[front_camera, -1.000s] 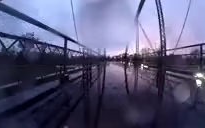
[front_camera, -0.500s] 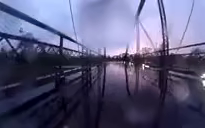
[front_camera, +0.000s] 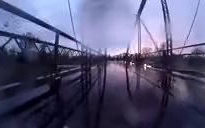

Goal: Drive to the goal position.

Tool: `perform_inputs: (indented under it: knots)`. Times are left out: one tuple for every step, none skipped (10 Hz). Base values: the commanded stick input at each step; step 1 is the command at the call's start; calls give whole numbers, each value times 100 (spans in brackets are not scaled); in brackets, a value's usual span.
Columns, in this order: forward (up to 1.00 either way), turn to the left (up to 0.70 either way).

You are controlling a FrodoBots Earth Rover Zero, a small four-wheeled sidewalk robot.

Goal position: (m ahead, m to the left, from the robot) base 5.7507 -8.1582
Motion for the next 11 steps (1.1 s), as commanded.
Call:
perform_inputs:
  knots:
    - [70,-23]
    - [70,-33]
    - [70,-35]
    - [70,-22]
    - [70,0]
    - [70,0]
    - [70,0]
    - [70,0]
    - [70,-2]
    - [70,-9]
    - [70,-30]
